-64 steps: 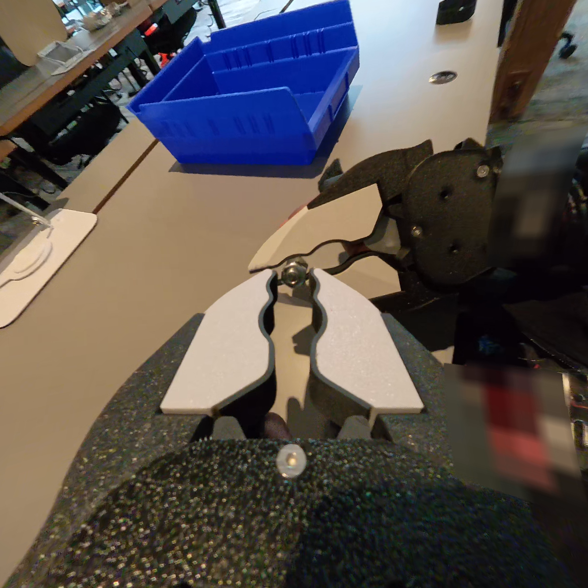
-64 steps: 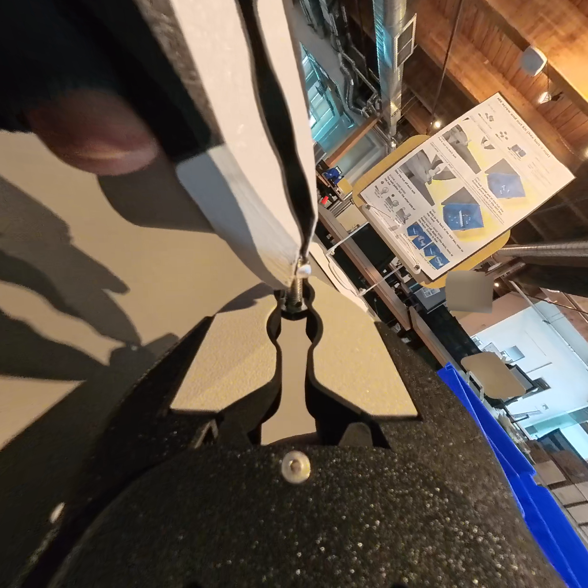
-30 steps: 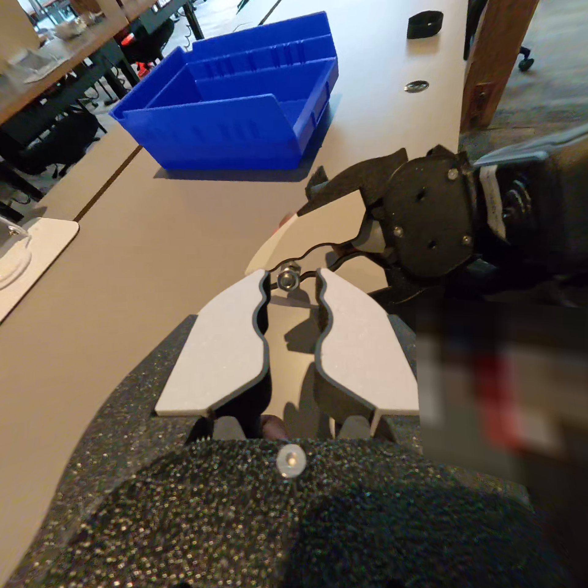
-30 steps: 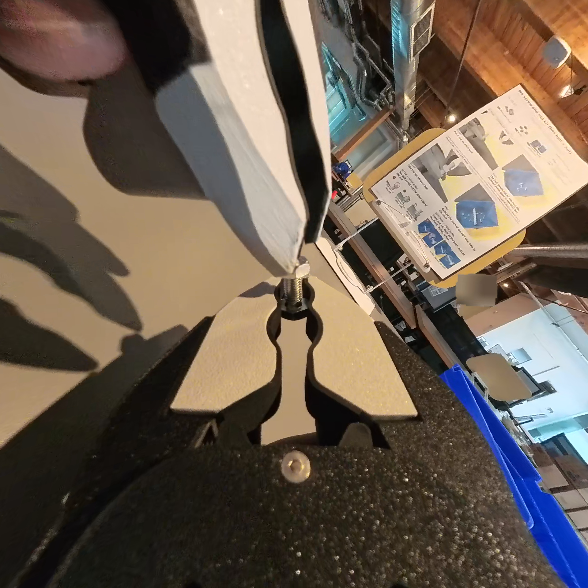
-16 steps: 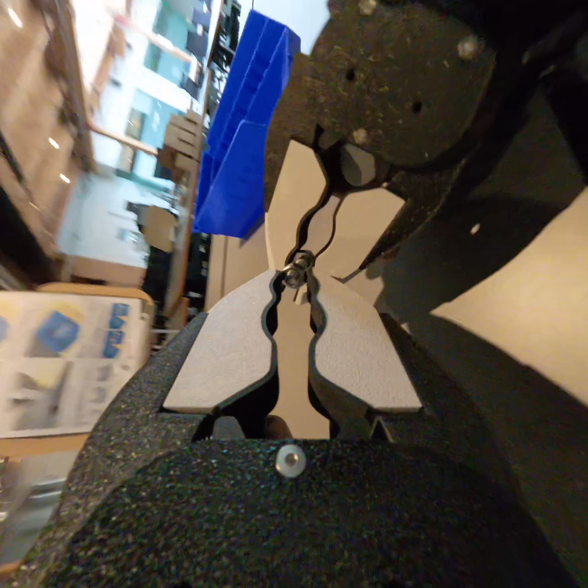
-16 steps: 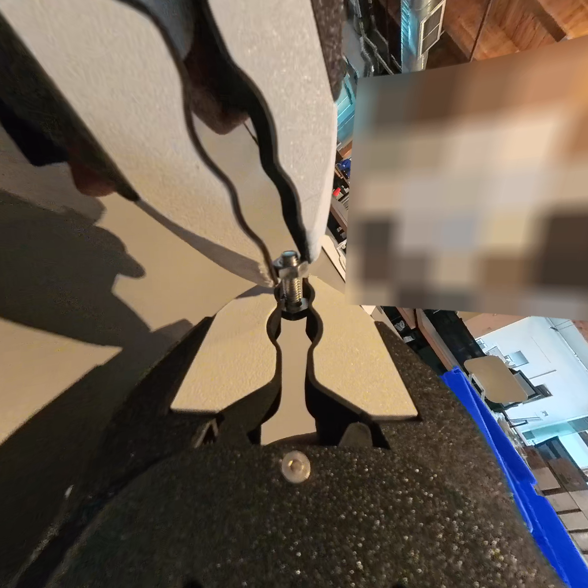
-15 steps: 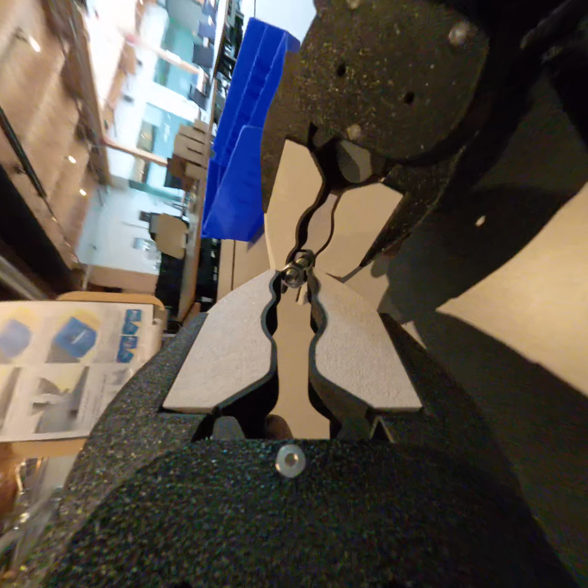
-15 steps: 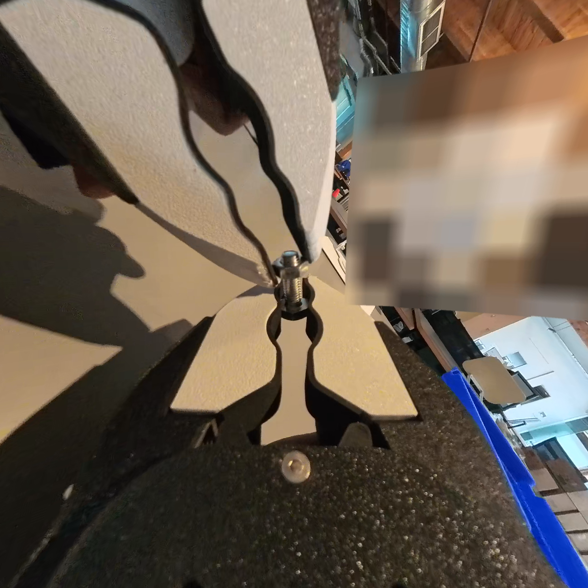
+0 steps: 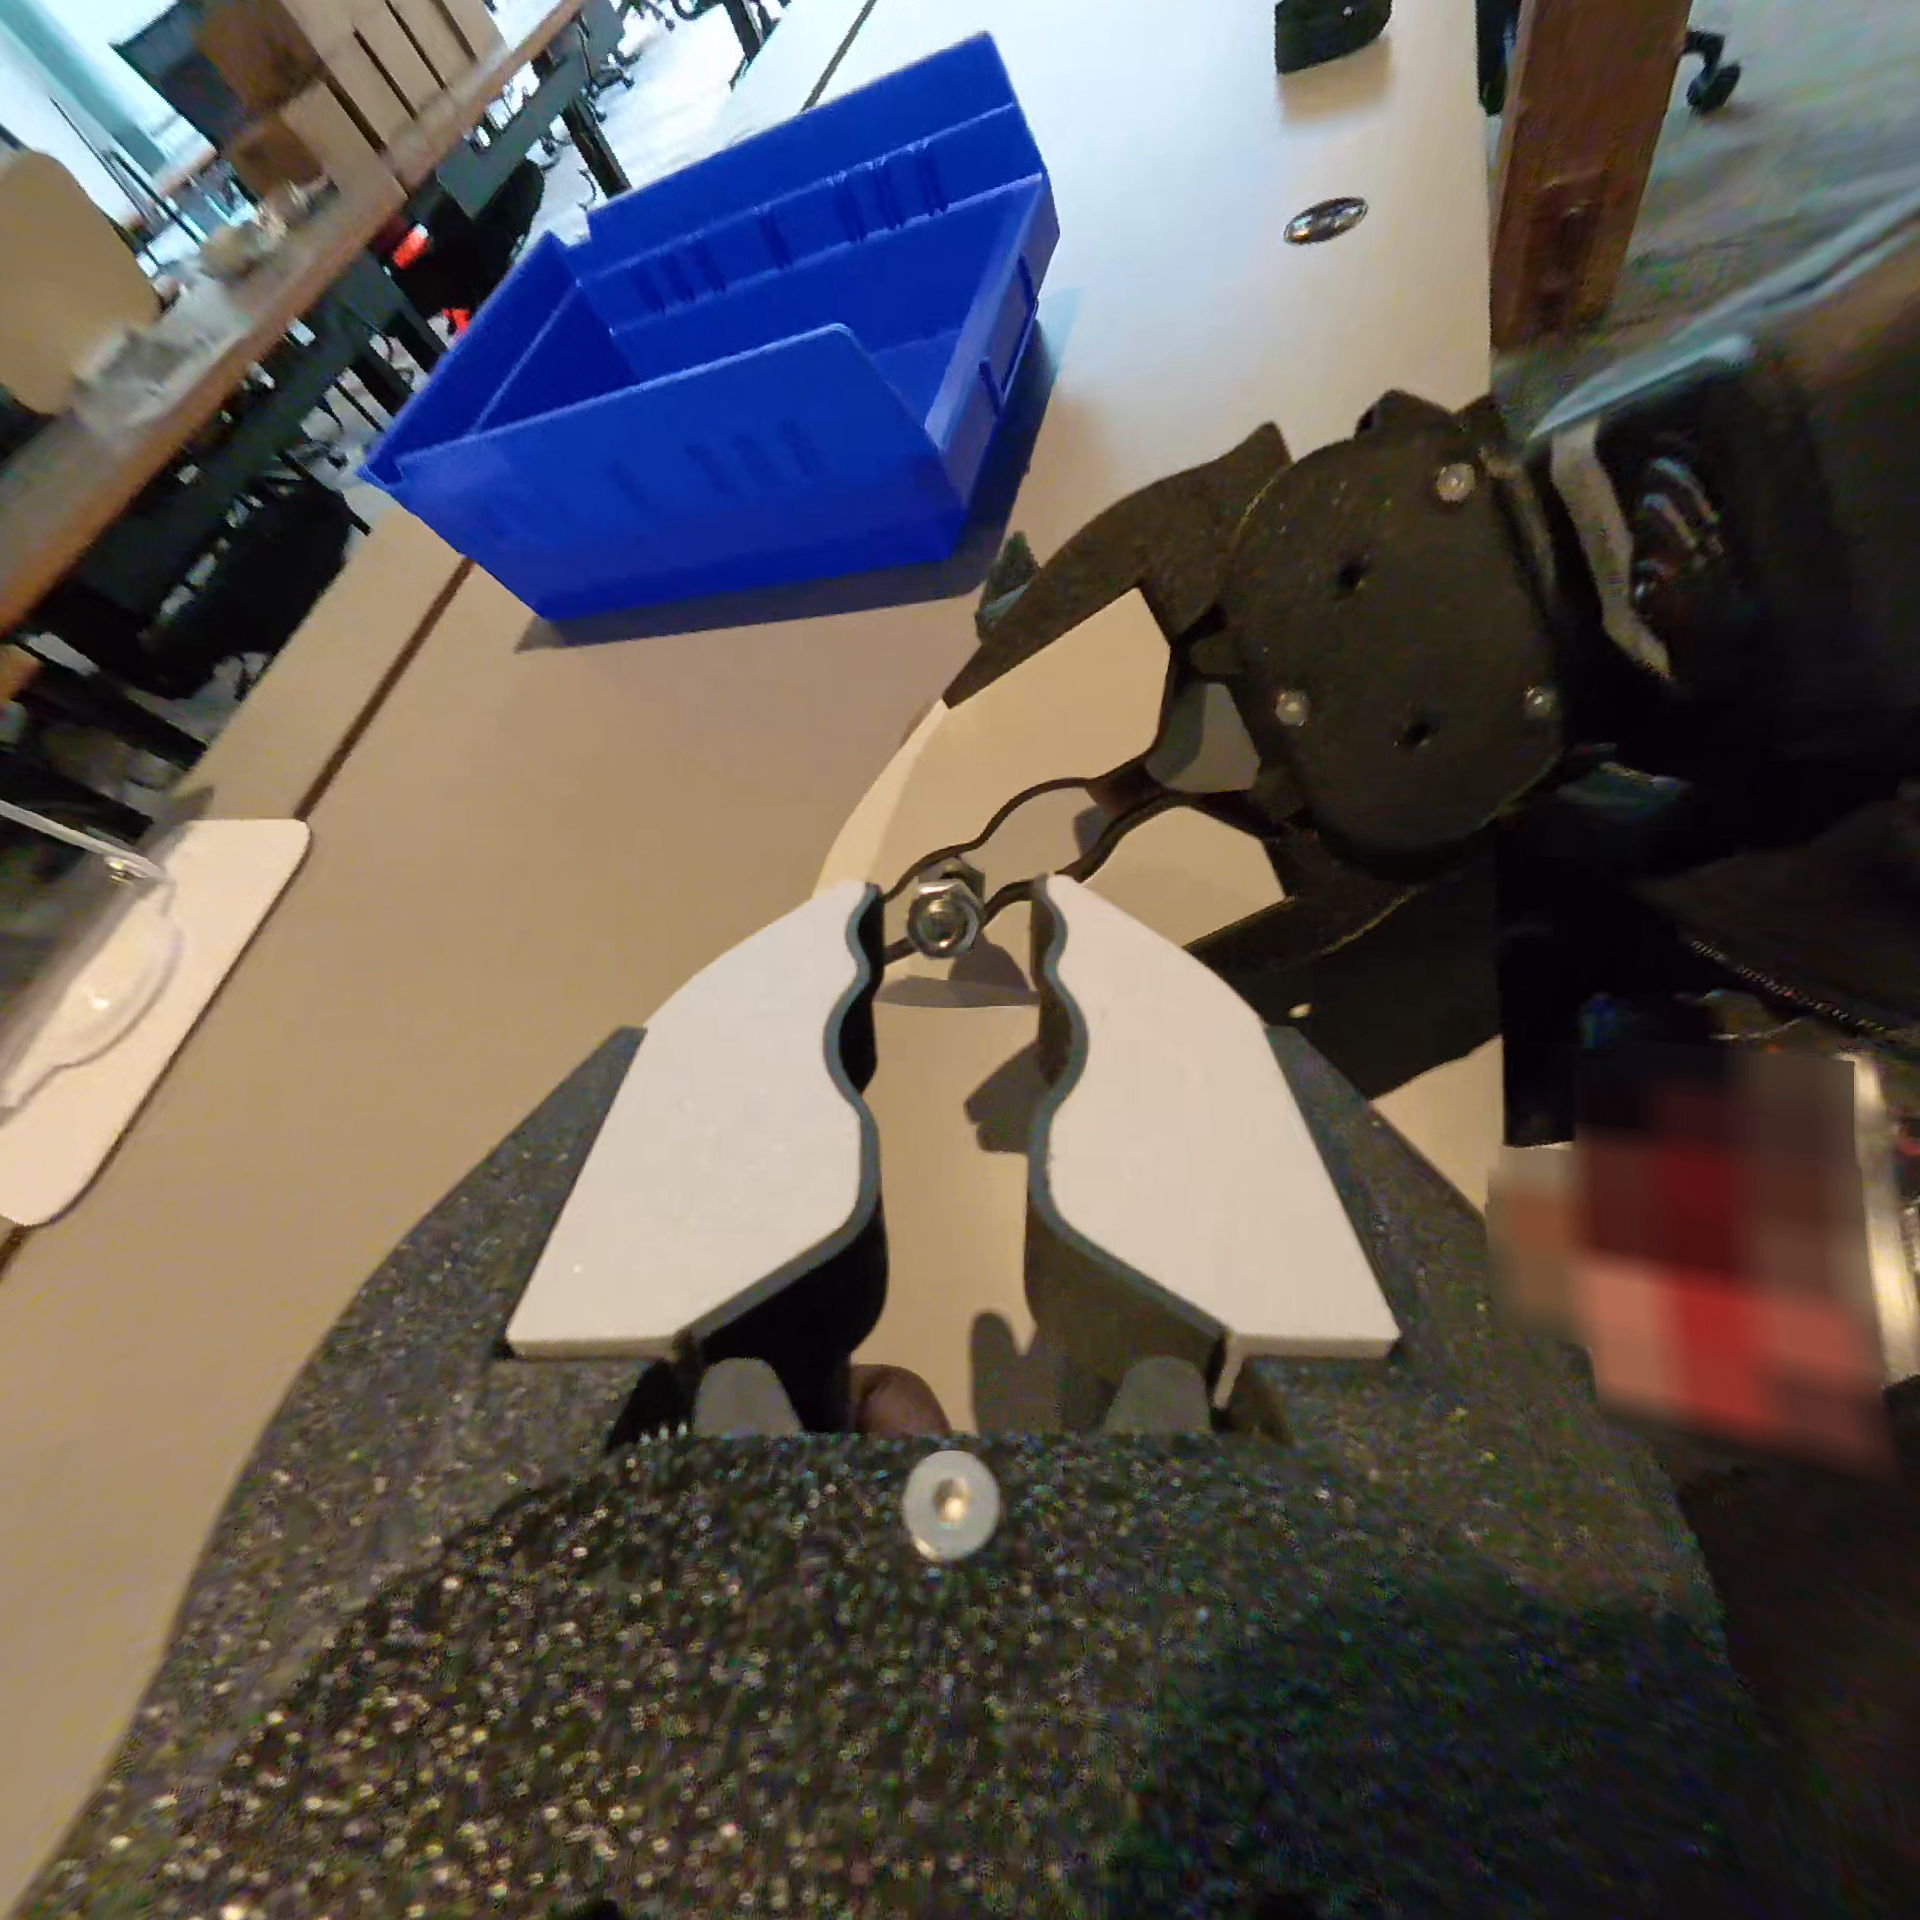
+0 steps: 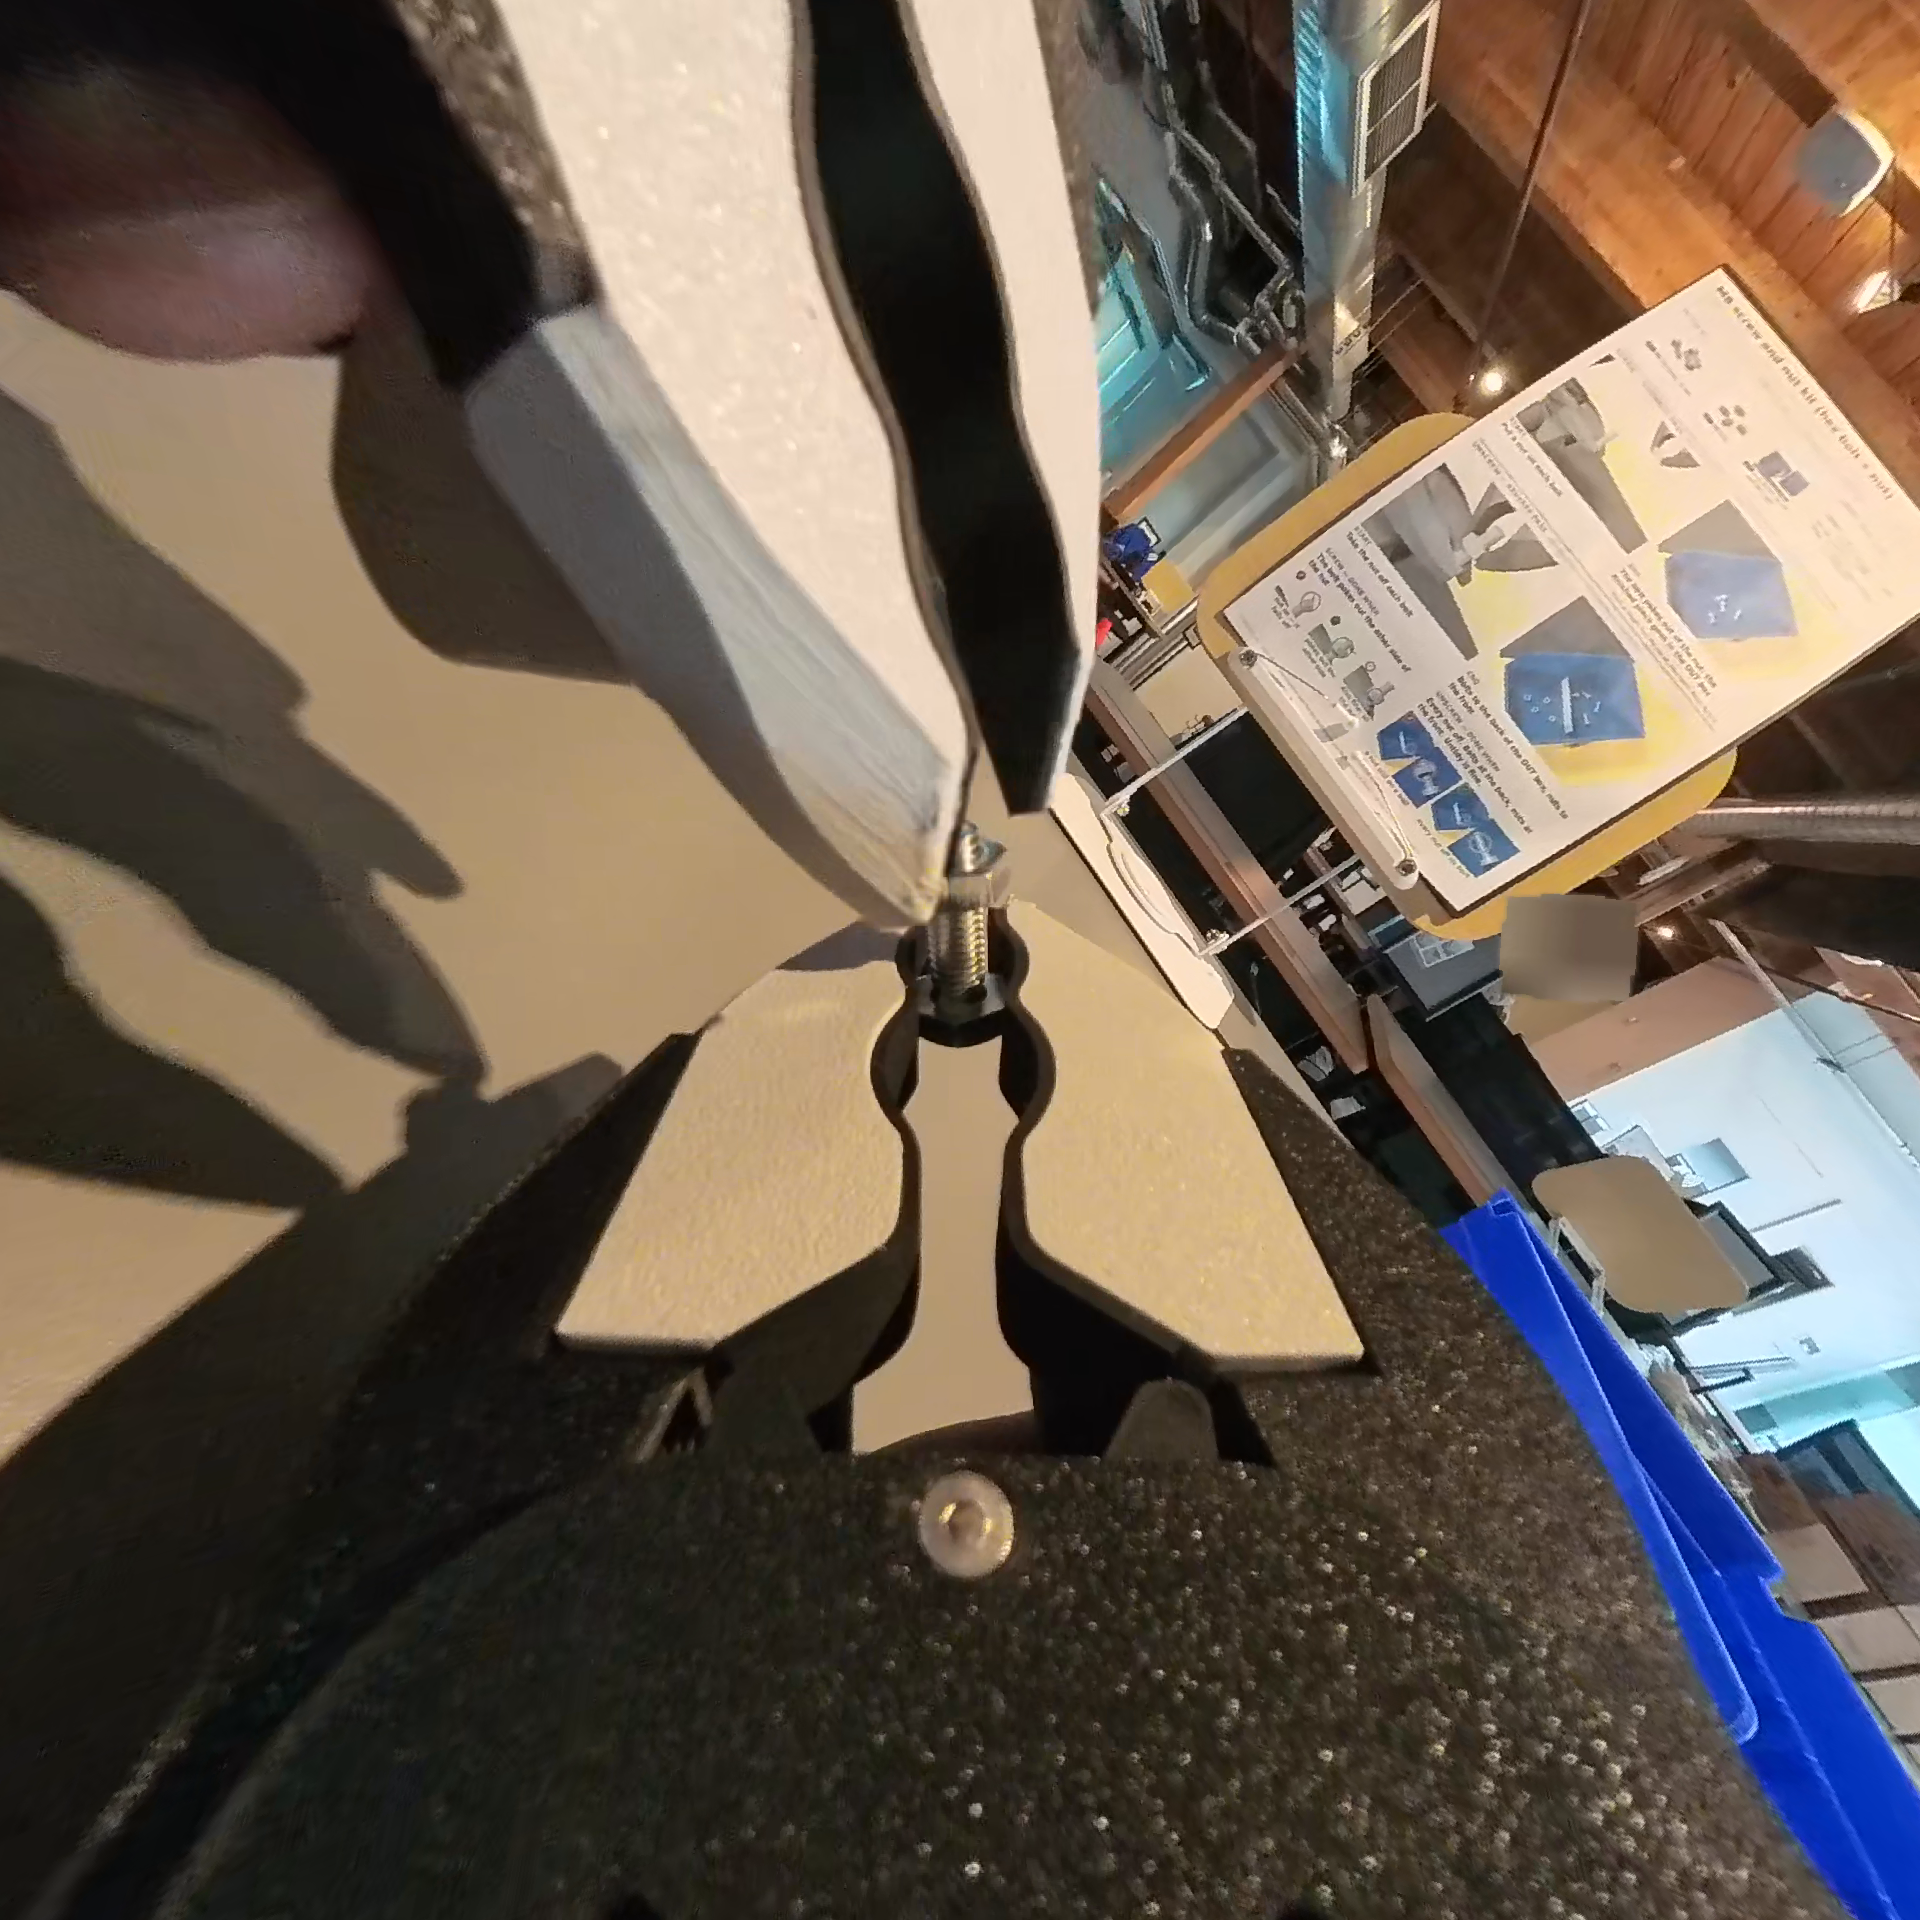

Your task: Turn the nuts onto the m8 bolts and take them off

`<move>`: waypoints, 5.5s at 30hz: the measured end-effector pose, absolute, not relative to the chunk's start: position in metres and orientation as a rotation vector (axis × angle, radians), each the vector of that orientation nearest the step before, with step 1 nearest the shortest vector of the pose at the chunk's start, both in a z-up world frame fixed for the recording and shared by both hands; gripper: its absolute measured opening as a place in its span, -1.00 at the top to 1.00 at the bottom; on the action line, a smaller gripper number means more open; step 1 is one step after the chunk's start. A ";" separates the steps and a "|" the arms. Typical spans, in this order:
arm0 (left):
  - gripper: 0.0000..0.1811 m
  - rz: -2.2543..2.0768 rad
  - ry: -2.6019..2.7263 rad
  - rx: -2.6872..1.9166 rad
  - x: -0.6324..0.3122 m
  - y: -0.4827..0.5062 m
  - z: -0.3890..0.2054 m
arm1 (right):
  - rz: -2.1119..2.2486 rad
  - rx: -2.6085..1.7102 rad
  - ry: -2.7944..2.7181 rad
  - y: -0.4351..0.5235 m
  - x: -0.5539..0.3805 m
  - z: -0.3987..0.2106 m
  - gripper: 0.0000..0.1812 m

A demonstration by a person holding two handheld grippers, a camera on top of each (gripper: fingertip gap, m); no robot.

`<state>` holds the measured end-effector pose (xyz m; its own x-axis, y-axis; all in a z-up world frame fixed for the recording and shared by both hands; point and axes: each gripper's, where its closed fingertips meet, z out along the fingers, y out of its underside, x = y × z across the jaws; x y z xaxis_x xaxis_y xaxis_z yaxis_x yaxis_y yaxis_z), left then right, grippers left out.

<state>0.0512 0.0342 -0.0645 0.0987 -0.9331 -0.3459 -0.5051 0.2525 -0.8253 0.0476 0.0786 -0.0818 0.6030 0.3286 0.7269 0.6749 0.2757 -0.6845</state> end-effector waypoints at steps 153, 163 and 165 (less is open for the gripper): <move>0.58 -0.236 1.676 -1.095 0.040 0.043 -0.071 | -0.300 -1.328 -0.981 0.080 0.046 -0.085 0.89; 0.70 -0.880 1.317 -1.654 0.047 0.034 -0.068 | -0.311 -1.323 -0.972 0.080 0.047 -0.084 0.89; 0.71 -0.871 1.296 -1.665 0.049 0.035 -0.068 | -0.313 -1.322 -0.974 0.079 0.047 -0.084 0.89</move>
